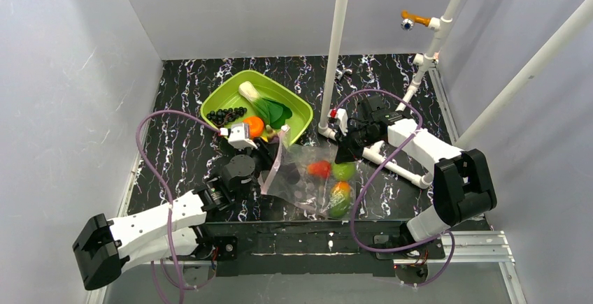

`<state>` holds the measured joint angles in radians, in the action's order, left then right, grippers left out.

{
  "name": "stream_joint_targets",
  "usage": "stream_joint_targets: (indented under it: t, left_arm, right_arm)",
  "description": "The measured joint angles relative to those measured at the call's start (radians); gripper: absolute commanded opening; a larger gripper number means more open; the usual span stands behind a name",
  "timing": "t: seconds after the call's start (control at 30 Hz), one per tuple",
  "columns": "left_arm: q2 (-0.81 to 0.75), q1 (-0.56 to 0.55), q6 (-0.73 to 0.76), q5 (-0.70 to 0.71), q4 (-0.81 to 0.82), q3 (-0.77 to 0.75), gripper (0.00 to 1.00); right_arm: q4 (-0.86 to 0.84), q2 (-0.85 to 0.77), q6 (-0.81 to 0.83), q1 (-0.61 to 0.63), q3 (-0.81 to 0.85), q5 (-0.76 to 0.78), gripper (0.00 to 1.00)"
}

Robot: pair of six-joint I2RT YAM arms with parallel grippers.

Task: Open the zip-top bag and remove the fake food
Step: Pick up the fake vegetable from the zipper food storage bag.

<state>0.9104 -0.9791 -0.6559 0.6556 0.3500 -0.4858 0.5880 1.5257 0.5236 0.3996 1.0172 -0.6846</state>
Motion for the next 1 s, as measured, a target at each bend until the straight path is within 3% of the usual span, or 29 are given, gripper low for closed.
stream_joint_targets:
  t: [0.33, 0.83, 1.0]
  left_arm:
    - [-0.016, 0.073, 0.013, -0.009, -0.030, 0.000, 0.00]
    - [0.001, 0.074, 0.047, -0.089, -0.056, -0.001, 0.00]
    - [-0.020, 0.074, 0.018, -0.103, -0.097, -0.011, 0.00]
  right_arm:
    - [0.007, -0.002, 0.014, 0.000, 0.000, -0.026, 0.20]
    - [0.128, -0.198, 0.254, 0.025, -0.059, -0.330, 0.78]
    - [0.134, -0.249, 0.329, 0.112, -0.117, -0.376, 0.86]
